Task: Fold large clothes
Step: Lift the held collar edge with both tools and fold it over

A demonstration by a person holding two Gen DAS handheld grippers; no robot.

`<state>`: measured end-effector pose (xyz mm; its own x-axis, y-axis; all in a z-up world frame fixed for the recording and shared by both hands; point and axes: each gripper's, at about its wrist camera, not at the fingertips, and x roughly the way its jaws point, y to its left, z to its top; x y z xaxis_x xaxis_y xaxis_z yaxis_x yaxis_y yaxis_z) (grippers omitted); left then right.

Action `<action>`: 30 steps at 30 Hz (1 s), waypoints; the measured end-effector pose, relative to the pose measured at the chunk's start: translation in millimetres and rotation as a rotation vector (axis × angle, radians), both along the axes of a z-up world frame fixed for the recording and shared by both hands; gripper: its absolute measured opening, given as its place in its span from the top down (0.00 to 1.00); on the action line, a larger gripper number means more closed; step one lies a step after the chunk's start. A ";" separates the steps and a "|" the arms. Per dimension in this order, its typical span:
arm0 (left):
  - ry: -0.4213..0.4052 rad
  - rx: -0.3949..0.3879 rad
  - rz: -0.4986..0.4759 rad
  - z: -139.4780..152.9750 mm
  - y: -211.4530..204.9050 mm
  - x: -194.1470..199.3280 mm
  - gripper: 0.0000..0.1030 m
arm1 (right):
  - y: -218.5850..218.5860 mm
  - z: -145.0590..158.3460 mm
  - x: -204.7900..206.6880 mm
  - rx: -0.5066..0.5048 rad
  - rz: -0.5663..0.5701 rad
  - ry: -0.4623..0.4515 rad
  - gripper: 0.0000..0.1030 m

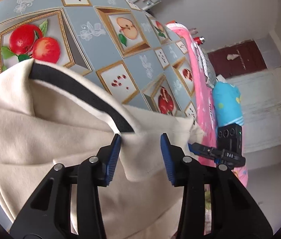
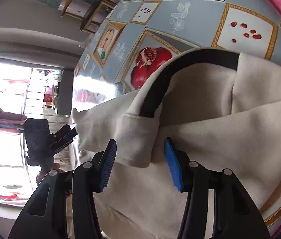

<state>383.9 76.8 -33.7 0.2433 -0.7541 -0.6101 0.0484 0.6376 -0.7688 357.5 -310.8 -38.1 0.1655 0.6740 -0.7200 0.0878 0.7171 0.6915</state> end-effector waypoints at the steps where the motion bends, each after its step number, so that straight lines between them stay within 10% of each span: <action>1: 0.006 -0.006 -0.016 0.9 -1.9 -4.1 0.63 | -0.1 0.7 -1.4 0.007 0.006 0.002 0.52; 30: 0.216 -0.119 0.059 -40.2 13.3 -2.7 0.59 | 4.5 -28.4 1.2 0.155 -0.010 0.116 0.63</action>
